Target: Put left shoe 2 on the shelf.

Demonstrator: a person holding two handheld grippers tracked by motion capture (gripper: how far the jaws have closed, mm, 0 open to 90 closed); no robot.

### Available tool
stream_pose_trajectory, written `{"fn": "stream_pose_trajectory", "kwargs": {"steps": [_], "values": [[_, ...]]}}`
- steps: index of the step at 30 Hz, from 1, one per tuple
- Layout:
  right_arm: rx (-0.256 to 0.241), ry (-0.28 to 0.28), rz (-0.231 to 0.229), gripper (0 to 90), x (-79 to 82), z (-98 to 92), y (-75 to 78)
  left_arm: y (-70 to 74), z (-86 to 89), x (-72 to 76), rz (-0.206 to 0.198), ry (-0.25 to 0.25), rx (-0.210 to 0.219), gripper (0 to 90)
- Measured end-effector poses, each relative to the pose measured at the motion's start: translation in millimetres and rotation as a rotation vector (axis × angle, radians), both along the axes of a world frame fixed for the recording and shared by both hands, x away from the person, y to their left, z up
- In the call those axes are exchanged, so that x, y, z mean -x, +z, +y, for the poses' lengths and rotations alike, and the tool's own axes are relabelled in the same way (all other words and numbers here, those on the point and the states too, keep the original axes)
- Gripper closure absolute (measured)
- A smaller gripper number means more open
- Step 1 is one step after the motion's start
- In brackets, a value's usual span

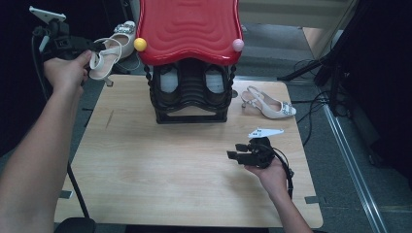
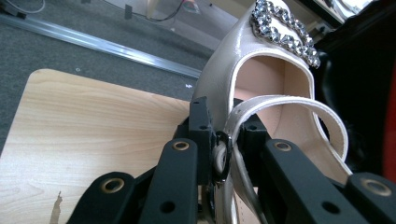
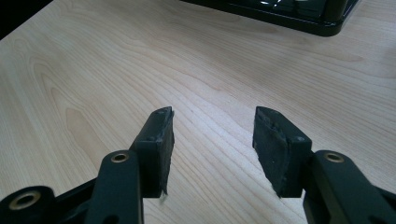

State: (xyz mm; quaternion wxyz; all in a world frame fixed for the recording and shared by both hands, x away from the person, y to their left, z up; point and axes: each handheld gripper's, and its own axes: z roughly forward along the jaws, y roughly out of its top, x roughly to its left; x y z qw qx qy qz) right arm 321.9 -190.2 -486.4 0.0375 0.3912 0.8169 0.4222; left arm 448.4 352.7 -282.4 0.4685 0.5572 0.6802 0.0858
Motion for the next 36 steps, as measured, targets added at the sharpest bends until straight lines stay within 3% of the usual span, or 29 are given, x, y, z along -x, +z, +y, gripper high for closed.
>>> {"fn": "stream_pose_trajectory", "kwargs": {"steps": [3,8,9,10,18,22,29,36], "values": [[0.001,0.0,0.0,49.4,0.0,-0.2,0.0,9.3,-1.9,-0.5,-0.008,0.004,-0.016,80.6],[-0.001,-0.004,0.005,49.4,0.5,-0.6,0.3,36.3,-3.6,-0.6,-0.017,0.006,0.008,80.6],[-0.001,-0.004,0.005,49.4,0.5,-0.6,0.3,36.3,-3.6,-0.6,-0.017,0.006,0.008,80.6],[0.0,-0.001,0.002,49.4,0.3,-0.6,0.2,45.9,-5.1,0.1,-0.031,0.006,0.02,80.5],[0.002,-0.002,0.001,49.4,0.7,0.6,0.0,75.7,-11.9,1.7,-0.057,0.006,0.021,80.5],[-0.005,-0.003,0.002,49.4,1.0,-0.4,1.0,91.4,-14.5,5.3,-0.08,-0.003,0.047,80.4],[-0.002,0.0,-0.003,49.3,1.6,-0.5,1.3,119.5,-31.7,7.6,-0.117,-0.03,0.044,80.2],[-0.001,0.0,-0.004,49.4,2.9,-0.5,1.3,133.1,-62.0,2.1,-0.129,-0.074,0.04,80.2]]}}
